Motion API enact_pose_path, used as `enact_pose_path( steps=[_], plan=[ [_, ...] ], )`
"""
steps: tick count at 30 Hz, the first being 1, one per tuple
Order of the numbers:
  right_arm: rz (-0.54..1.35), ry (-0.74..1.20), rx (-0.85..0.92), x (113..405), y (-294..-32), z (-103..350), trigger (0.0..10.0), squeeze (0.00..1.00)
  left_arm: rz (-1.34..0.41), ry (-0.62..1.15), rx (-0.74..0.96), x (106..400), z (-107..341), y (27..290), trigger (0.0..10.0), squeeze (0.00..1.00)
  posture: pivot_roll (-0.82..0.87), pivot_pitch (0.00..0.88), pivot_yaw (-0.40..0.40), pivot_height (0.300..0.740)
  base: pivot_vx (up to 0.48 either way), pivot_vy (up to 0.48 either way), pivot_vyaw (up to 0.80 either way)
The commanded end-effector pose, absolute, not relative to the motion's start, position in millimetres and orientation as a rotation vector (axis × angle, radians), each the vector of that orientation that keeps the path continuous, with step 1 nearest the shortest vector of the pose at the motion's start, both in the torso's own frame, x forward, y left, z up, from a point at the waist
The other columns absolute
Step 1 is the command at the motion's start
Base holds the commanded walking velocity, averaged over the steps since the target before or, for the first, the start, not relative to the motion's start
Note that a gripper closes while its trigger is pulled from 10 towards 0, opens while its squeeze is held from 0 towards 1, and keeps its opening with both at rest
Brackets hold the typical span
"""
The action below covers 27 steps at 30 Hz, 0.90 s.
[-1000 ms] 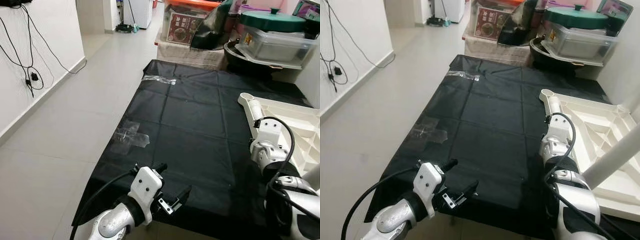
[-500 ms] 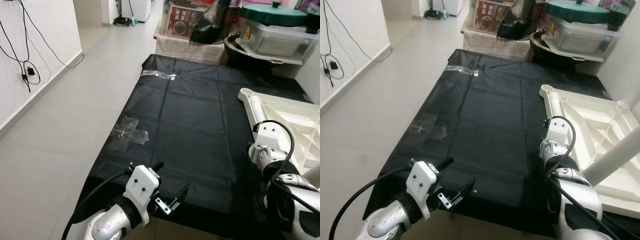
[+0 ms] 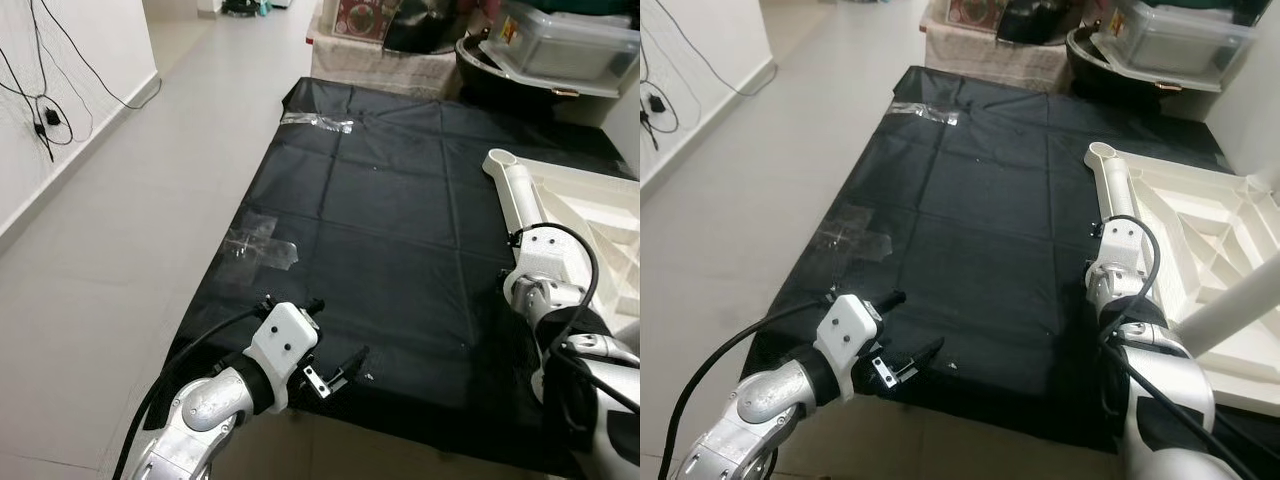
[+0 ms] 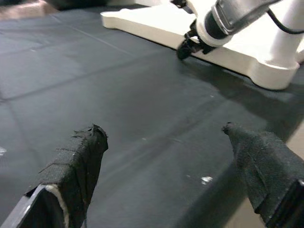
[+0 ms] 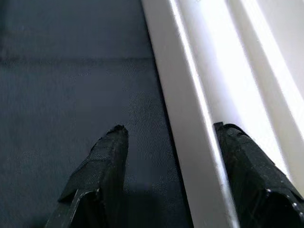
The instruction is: Building children table
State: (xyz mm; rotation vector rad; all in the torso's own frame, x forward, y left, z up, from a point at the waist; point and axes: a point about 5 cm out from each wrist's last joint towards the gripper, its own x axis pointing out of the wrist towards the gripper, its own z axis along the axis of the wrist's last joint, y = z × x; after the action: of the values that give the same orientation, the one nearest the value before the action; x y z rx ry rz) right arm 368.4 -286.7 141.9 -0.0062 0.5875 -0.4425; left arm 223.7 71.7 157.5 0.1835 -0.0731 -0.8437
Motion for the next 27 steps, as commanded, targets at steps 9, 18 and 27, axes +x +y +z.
enact_pose_path(
  steps=[9,18,27],
  plan=[
    [-0.328,0.754,0.044,355,-279,112,0.0,0.0,-0.862,-0.064,0.18,212,158,72,10.0,0.0,0.09,0.238,-0.121,0.74,0.0,0.0,0.0],
    [-0.069,0.75,-0.083,365,-260,121,0.0,0.0,-0.873,-0.063,0.181,211,158,70,10.0,0.0,0.08,0.237,-0.118,0.74,0.0,0.0,0.0],
    [0.49,0.842,-0.364,354,-245,112,0.0,0.0,-0.87,-0.07,0.187,216,157,69,10.0,0.0,0.08,0.218,-0.118,0.74,0.0,0.0,0.0]
  ],
)
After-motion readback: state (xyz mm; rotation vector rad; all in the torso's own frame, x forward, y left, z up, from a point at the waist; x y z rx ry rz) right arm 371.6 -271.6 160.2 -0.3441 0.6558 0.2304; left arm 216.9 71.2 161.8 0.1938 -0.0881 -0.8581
